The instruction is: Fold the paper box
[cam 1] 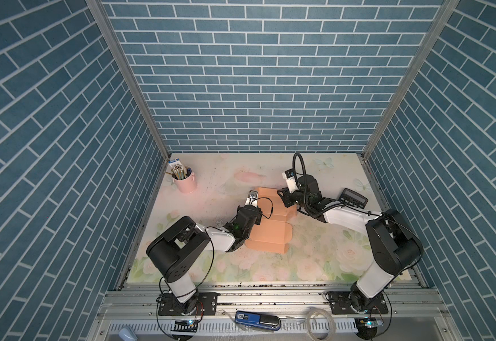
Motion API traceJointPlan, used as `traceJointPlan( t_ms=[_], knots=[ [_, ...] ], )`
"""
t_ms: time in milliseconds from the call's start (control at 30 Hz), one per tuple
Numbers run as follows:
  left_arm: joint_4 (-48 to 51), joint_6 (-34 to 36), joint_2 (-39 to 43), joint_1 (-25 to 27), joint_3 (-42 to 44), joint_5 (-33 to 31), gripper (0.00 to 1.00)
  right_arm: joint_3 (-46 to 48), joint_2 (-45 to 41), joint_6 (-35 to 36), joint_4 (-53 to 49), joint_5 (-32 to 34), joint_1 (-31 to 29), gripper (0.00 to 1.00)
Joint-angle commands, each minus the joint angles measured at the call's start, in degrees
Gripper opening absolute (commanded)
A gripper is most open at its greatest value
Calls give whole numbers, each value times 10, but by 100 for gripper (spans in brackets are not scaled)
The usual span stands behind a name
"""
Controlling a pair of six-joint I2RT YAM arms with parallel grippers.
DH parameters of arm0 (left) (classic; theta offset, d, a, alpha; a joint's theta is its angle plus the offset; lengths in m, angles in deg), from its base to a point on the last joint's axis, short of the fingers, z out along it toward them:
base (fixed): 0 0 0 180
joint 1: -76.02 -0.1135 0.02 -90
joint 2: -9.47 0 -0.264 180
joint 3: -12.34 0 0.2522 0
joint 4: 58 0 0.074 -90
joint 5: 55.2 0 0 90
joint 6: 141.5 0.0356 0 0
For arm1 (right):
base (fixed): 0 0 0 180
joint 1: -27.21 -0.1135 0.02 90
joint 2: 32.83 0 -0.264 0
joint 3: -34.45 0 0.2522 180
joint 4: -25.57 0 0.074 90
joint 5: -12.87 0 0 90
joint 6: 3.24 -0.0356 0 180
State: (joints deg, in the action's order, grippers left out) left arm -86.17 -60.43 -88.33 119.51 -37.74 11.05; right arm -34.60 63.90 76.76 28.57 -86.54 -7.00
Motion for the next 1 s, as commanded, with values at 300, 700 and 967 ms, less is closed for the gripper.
traceJointPlan(
  t_ms=[300,700,967],
  knots=[
    [148,-28,18,-27,-75,47,30,-55,-4,14,-105,-17,14,31],
    [487,-96,12,-98,-230,207,45,-135,70,94,-215,-164,81,43],
    [614,-106,-19,-113,-309,259,47,-257,148,215,-350,-167,95,51]
  ],
)
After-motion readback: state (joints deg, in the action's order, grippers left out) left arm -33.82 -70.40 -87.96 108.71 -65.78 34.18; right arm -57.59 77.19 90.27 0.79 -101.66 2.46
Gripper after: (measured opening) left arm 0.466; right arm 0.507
